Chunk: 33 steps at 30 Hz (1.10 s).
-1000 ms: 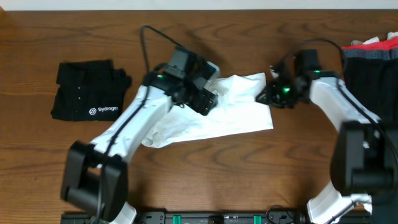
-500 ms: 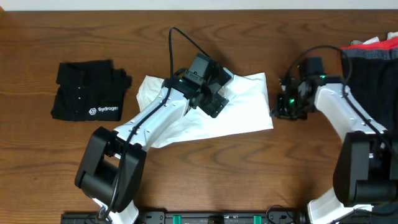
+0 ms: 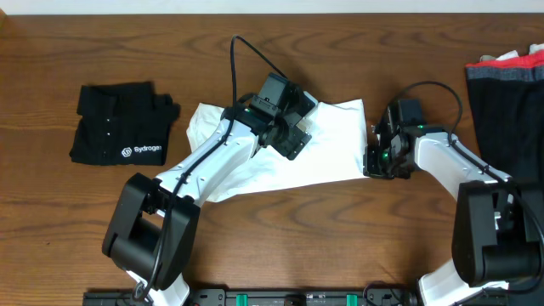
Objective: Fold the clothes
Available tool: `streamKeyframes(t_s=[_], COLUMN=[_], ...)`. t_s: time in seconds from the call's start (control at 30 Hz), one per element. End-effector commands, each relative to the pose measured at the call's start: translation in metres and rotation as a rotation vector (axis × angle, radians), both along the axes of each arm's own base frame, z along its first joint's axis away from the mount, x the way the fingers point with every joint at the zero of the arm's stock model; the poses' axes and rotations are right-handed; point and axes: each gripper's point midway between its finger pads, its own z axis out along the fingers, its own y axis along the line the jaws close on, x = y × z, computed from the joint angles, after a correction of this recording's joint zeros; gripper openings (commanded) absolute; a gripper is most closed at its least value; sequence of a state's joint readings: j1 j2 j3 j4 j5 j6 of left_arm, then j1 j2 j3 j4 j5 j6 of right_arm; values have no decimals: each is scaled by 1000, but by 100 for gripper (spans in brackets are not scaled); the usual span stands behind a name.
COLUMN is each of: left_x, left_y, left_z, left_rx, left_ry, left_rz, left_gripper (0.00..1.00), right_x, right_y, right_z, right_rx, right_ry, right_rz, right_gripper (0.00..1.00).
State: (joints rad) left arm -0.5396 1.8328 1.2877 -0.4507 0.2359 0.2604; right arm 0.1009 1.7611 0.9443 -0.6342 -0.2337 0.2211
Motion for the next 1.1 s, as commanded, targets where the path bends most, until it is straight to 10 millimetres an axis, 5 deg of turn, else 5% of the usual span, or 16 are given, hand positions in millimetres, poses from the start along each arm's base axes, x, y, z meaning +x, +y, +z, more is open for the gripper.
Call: streamKeyframes(t_s=[0.0,0.23,0.57,0.8,0.93,1.07], left_x=[-2,7,46,49,68,84], left_y=[2,-5,-11,-16,15,53], left_z=[-8,-21,-47,-77,-78,-69], left_rx=[16,8,40,53,180,319], left_ry=[9,-4,-136,-126,-194,-281], left_rz=[-6,-9,12,7,176,357], left_gripper=[80,80,83,78,52,50], right_x=[-17,-17,-17,-18,-19,-19], right_y=[-12,-12,-12,-12,-13,-13], right_z=[-21,-21,-21,-21,-21,-21], right_rx=[-81,-80,-80,-80,-81,-82], right_ry=[53,51,54,54,59,61], right_rz=[-17,-17,-17,-17,-17,-16], right_gripper=[2,2,3,4,4,4])
